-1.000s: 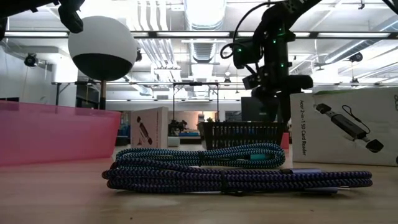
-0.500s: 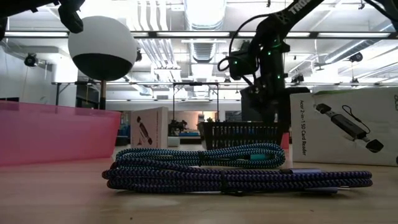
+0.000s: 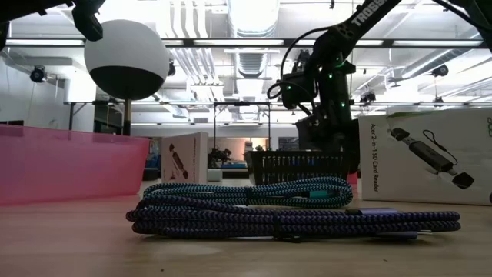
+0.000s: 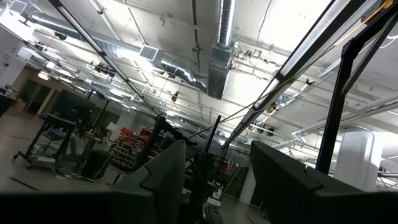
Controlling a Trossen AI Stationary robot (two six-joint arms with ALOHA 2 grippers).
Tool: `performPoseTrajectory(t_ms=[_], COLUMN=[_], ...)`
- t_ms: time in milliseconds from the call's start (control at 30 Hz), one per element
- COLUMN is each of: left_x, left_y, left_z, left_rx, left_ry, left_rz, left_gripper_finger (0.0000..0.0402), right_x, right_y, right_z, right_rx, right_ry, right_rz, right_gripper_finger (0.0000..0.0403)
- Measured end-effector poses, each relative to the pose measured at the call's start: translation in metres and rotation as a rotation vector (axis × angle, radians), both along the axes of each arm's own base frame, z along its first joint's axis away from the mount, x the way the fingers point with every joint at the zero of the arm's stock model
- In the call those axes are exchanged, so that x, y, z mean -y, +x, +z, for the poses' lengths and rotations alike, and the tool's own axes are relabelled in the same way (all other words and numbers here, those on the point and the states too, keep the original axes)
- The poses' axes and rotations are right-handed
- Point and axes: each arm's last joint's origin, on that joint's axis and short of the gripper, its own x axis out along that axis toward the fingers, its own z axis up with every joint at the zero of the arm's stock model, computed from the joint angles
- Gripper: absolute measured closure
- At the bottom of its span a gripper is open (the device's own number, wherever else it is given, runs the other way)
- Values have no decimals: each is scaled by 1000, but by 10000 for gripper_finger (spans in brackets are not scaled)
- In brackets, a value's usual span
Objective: Pick and place items into bin
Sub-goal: Put the pink charger adapter into the black bin
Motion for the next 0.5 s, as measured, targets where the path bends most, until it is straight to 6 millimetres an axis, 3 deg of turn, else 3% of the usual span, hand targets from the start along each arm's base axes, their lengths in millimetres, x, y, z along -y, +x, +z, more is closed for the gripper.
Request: performPoseTrajectory(t_ms=[500], left_x=[0], left_y=[0], left_z=[0], left_rx=[-1], left_ry=[0], left_rz=[0], left_gripper_finger=[234], right_x=[7], right_y=[-4], right_z=[-3], right_rx=[13], right_ry=[39], right_rz=[-41], right_gripper_finger=[165])
